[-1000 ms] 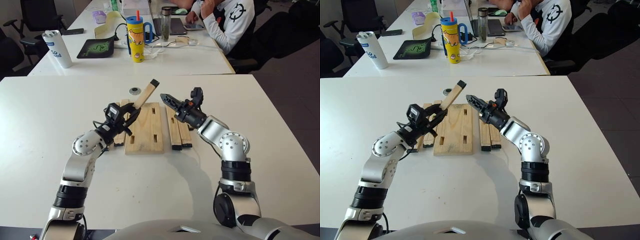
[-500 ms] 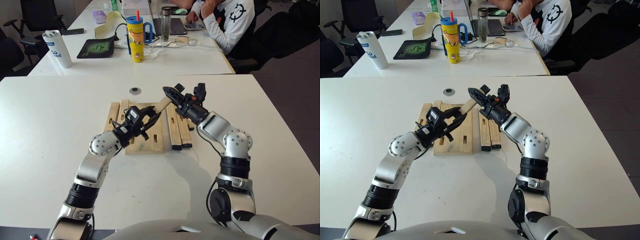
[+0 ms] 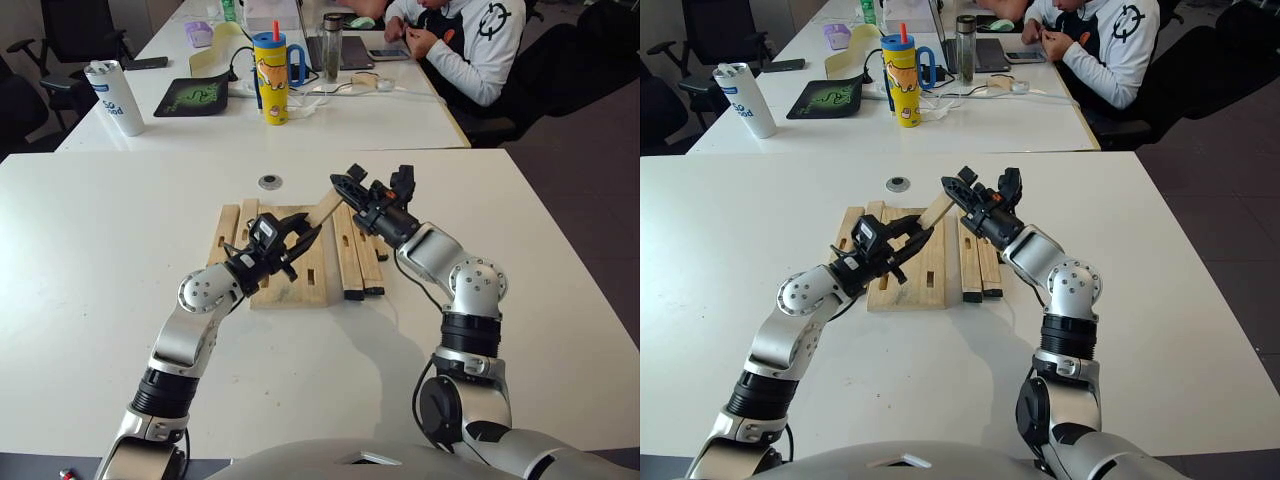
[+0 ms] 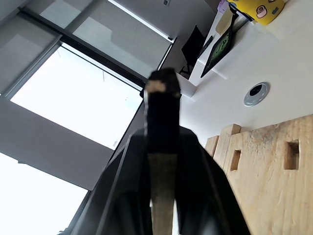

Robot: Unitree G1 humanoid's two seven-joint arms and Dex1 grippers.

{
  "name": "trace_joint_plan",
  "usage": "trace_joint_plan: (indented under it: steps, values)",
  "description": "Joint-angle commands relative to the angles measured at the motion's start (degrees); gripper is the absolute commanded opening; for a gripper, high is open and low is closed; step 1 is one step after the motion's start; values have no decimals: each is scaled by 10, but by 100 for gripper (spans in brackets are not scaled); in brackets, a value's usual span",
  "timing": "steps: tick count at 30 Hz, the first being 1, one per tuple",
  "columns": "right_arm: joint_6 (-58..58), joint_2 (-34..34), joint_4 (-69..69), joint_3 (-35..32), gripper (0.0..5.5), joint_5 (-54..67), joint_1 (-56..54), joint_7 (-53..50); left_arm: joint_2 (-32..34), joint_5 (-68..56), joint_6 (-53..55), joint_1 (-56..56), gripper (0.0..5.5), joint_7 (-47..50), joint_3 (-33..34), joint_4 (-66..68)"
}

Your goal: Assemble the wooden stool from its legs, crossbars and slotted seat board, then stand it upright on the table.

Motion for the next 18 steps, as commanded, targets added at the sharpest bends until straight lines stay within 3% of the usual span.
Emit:
trace_joint_plan:
  steps: [1,4,8,12,18]
  values:
    - [-43,-18,-13,9,41,-43,-13,-2,9,-6,12,17,181,-4,14,5]
    - [-102,-41,-19,47,41,-136,6,-2,8,-14,16,28,219,7,36,1]
    - [-193,-45,-15,95,41,-253,50,5,-9,-58,22,50,219,56,124,15]
    - [-256,-12,12,99,41,-301,59,-12,-35,-68,15,53,160,104,165,39]
    - [-310,12,72,87,41,-333,33,-26,-47,-46,14,54,78,133,160,57]
